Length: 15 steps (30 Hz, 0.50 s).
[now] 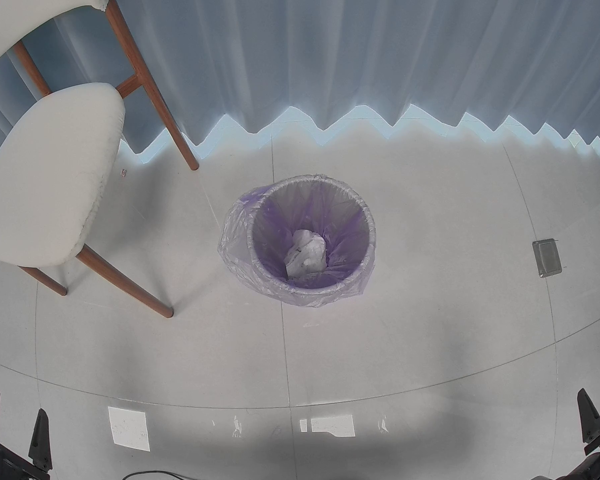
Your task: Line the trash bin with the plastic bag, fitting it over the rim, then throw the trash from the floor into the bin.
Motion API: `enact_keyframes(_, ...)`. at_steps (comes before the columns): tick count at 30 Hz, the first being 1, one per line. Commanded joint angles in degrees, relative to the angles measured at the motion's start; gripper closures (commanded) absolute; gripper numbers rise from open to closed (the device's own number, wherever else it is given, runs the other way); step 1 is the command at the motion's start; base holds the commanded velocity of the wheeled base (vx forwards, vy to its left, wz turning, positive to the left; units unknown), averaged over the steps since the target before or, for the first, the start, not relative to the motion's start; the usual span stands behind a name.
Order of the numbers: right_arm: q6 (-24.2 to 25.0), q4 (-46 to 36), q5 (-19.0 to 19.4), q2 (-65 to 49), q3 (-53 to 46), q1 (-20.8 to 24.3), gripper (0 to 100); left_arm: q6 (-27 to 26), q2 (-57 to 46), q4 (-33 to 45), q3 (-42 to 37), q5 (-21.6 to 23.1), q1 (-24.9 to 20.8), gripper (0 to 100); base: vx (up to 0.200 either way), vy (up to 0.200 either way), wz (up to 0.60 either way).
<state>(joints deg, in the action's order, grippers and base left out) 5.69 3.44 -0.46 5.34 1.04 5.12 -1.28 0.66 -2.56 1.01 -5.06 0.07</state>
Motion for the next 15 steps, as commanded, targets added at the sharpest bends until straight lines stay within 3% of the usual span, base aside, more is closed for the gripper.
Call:
enact_keyframes(1, -3.85, -2.91, -3.05, 0.29, -1.04, -0.02, 0, -0.3, -0.66, 0.1, -1.01, -0.48, 0.1, 0, 0.0, 0.0, 0.0)
enact_keyframes(6, -3.67, -3.53, -3.05, 0.29, -1.04, -0.2, 0, -0.3, -0.66, 0.01, -1.01, -0.65, 0.19, 0, 0.0, 0.0, 0.0)
enact_keyframes(9, -4.29, -3.53, -2.96, -2.0, -1.04, -7.41, 0, 0.84, -0.66, 0.01, -1.01, 2.07, 0.01, 0, 0.0, 0.0, 0.0)
enact_keyframes(15, -4.37, -3.53, -2.96, -5.34, -1.04, -5.47, 0, 1.72, -0.66, -0.08, -1.01, 1.98, 0.01, 0, 0.0, 0.0, 0.0)
